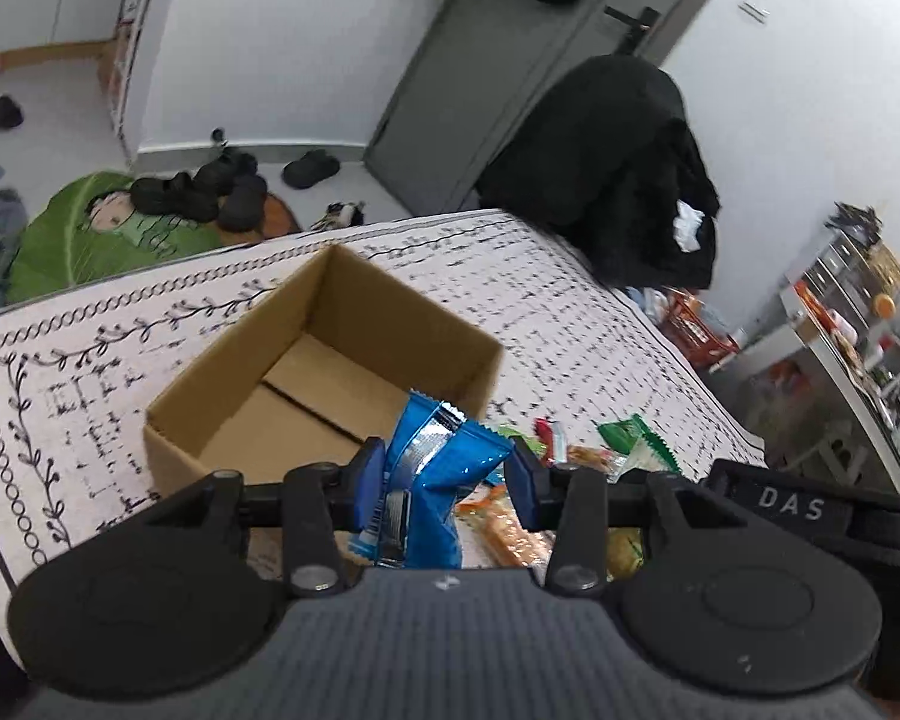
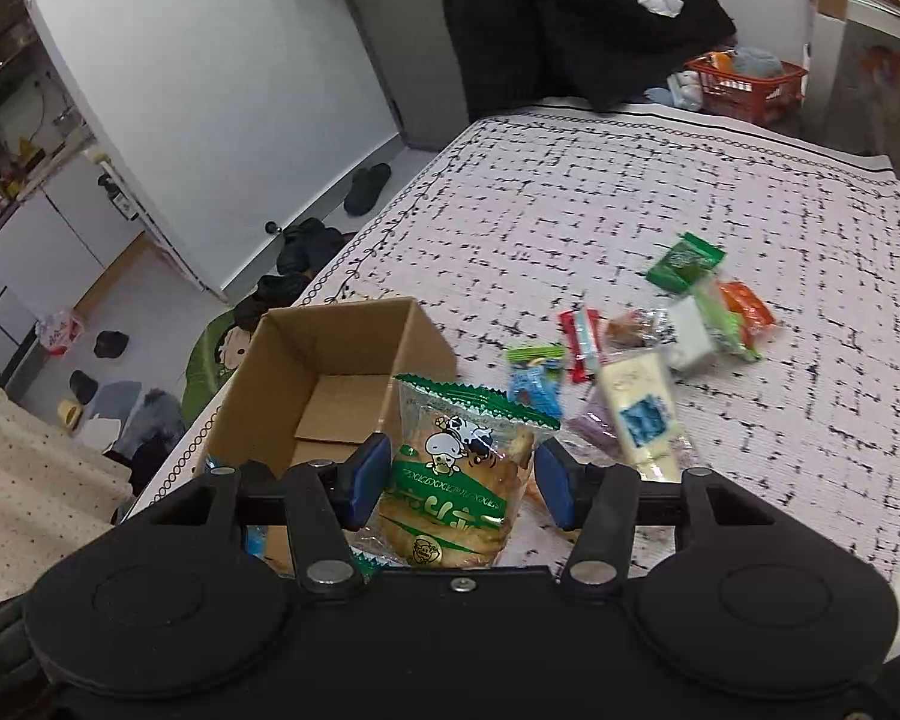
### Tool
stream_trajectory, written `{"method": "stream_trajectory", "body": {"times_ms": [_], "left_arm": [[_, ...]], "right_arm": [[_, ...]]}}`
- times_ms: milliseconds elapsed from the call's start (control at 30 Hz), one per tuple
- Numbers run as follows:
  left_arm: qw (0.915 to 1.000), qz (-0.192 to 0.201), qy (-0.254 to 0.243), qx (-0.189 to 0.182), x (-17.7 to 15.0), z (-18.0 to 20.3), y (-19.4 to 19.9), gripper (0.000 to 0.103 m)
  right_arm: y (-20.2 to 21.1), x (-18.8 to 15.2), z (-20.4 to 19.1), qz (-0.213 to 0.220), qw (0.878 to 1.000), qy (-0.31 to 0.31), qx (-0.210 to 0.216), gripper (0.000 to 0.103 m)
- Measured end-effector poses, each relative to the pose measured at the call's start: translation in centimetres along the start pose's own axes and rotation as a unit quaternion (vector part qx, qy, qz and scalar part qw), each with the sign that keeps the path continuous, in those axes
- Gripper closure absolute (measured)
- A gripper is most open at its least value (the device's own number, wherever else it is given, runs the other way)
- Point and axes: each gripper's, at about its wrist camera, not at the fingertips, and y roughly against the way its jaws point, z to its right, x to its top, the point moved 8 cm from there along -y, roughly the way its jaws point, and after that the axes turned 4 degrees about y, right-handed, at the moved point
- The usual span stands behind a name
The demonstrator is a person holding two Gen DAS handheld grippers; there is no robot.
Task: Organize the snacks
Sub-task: 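Carry the blue packet in left tool and cookie packet in right tool over the box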
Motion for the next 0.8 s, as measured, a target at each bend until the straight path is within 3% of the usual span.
{"method": "stream_trajectory", "body": {"times_ms": [400,800], "left_arm": [[0.9983,-0.014,0.047,0.03,1.2,-4.6,-1.8,0.061],[0.9965,-0.022,0.066,0.046,1.4,-6.0,-3.2,0.061]], "right_arm": [[-3.0,0.7,-4.0,-0.012,1.0,0.017,0.021,0.051],[-5.6,0.3,-5.5,-0.034,0.999,0.027,0.028,0.051]]}}
